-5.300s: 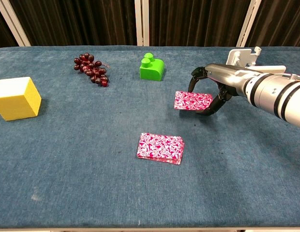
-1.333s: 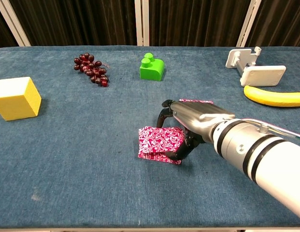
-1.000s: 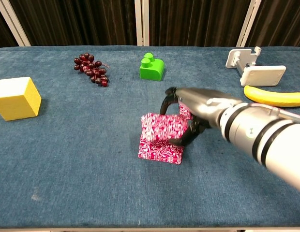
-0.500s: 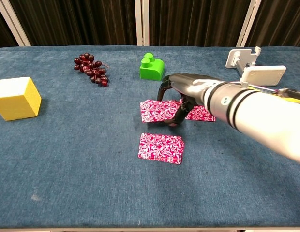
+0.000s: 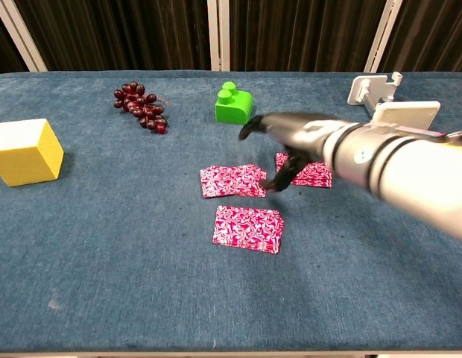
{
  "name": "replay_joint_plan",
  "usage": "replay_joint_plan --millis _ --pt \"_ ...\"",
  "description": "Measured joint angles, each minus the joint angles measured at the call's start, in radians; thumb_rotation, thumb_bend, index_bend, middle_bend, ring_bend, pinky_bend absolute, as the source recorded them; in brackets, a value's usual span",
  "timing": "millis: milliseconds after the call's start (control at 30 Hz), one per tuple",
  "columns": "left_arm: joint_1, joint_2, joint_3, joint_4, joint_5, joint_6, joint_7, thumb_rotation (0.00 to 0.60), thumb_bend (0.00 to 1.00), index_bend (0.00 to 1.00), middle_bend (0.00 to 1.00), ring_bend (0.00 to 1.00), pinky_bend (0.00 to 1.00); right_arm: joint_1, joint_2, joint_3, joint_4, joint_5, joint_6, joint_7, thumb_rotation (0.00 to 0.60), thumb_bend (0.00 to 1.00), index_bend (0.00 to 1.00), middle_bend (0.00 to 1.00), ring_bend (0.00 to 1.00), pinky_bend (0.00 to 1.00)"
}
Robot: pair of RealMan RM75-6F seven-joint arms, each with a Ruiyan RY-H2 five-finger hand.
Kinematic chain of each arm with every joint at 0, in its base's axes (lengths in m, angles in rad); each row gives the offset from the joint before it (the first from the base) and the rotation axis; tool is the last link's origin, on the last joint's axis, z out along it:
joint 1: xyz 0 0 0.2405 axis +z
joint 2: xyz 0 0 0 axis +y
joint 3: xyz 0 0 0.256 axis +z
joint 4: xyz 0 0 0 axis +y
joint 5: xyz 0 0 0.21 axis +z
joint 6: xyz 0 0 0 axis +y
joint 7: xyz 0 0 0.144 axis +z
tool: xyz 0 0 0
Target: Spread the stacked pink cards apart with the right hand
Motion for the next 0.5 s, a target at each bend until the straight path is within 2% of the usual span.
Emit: replay_joint_plan --millis 67,233,333,500 --pt "-0.001 -0.001 -0.001 0.003 -0.001 -0.001 -0.007 0.6 0.1 0.11 0.06 0.0 0.0 -0.034 0.06 -0.023 -0.044 -0.063 0.039 0.02 0.6 0.52 0.18 0.03 0.0 0.0" --pt "-0.002 -0.002 -0.004 0.01 -0.006 0.0 -0.024 0.6 0.1 0.11 0.06 0.0 0.0 -0.147 0.235 -0.102 -0.132 -0.247 0.162 0.093 0.6 0.52 0.08 0.03 0.0 0.0" --pt "0.002 0.0 -0.004 0.008 -0.008 0.004 -0.03 0.6 0.1 0.11 0.06 0.0 0.0 -0.233 0.359 -0.16 -0.168 -0.363 0.237 0.186 0.6 0.52 0.01 0.03 0.0 0.0" --pt "0.013 -0.004 -0.005 0.002 -0.018 0.018 -0.034 0.6 0.1 0.11 0.06 0.0 0.0 -0.394 0.534 -0.256 -0.179 -0.519 0.377 0.383 0.6 0.52 0.0 0.02 0.0 0.0"
